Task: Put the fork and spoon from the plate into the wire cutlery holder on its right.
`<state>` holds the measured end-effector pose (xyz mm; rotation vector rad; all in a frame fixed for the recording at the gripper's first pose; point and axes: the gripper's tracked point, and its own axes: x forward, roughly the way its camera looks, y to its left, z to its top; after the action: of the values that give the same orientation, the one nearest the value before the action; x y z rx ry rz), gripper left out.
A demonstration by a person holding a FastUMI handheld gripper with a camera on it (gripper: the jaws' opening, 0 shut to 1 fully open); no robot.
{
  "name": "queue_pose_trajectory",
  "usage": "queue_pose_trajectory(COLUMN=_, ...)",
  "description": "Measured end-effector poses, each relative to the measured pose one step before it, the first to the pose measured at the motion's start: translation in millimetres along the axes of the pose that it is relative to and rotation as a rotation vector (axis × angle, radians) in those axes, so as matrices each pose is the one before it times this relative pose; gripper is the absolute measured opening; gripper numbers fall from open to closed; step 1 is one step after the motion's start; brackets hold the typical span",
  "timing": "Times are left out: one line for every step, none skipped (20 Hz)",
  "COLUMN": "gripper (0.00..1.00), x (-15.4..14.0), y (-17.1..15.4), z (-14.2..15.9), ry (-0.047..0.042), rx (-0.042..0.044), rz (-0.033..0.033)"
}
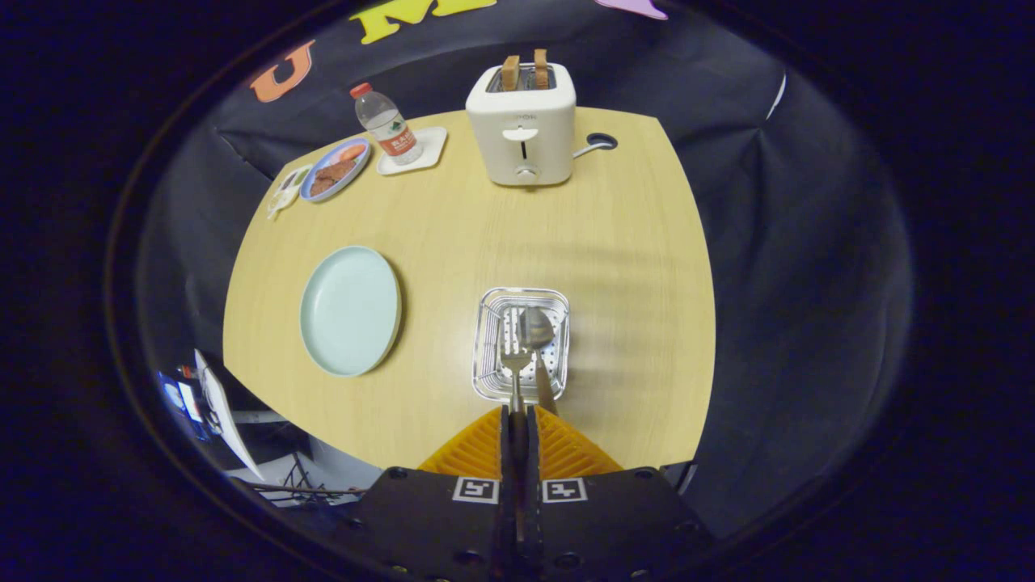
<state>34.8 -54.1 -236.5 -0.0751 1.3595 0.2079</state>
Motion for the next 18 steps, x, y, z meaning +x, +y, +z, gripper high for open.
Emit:
queue_pose_trajectory(gripper=0.05, x=2.06, y=-0.45, z=-0.56, ry=0.00532, rx=0.00937, rz=0.00399)
queue_pose_trajectory(gripper=0.05, x=1.65, y=-0.67, z=-0.11, ry=0.00239, rx=0.0087, rz=0.00196)
queue_pose_trajectory(gripper=0.07, x=1.74, y=-0.06, z=0.9, ry=-0.00509, rx=0.01095, rz=0.00398)
queue_pose_trajectory(gripper=0.09, x=0.01, y=-0.43, z=1.79, ry=-0.00372, rx=0.01106, rz=0.00347)
queue_pose_trajectory(gripper=0.1, x=1.82, y=-1.89, z=3.79, ry=-0.01152, rx=0.00689, rz=-0.00625)
queue_pose_trajectory(gripper=0.13, x=-2.54, y=-2.23, z=0.83, ry=-0.00949, rx=0.00439, rz=-0.00666)
queue_pose_trajectory(gripper=0.16, x=-1.5, y=-0.51, z=2.49, ry=-0.01656, rx=0.00258, rz=0.0003)
queue_pose_trajectory(gripper=0.23, x=-0.72, y=1.28, z=2.61, ry=-0.01943, rx=0.00433, rz=0.0051)
queue_pose_trajectory(gripper=0.28, x=-2.42, y=1.79, z=2.88, ry=-0.02438, rx=0.00102, rz=0.00349)
queue_pose_trajectory(gripper=0.4, x=-1.62, y=0.37, z=3.37, ry=-0.03001, rx=-0.00155, rz=0.0036)
queue_pose_trajectory(gripper=0.52, x=-2.82, y=1.34, z=3.67, ry=-0.03092, rx=-0.00353, rz=0.00204)
queue_pose_trajectory(gripper=0.66, x=-2.48, y=0.17, z=5.28, ry=-0.036, rx=-0.0032, rz=-0.00806)
queue_pose_trajectory(gripper=0.8, x=-2.25, y=1.35, z=6.59, ry=-0.03744, rx=0.00038, rz=0.00102)
queue_pose_trajectory(gripper=0.93, x=-2.79, y=1.79, z=4.32, ry=-0.03263, rx=0.00323, rz=-0.00385)
queue_pose_trajectory(gripper=0.95, x=-3.53, y=2.44, z=4.63, ry=-0.02939, rx=0.00548, rz=0.00478)
queue_pose_trajectory(gripper=0.97, x=-2.97, y=2.79, z=3.45, ry=-0.02552, rx=0.00826, rz=0.00581)
queue_pose_trajectory(gripper=0.97, x=-4.34, y=2.88, z=3.36, ry=-0.0232, rx=0.00574, rz=0.0072)
queue_pose_trajectory(gripper=0.97, x=-2.76, y=1.91, z=2.75, ry=-0.0232, rx=0.0053, rz=0.00305)
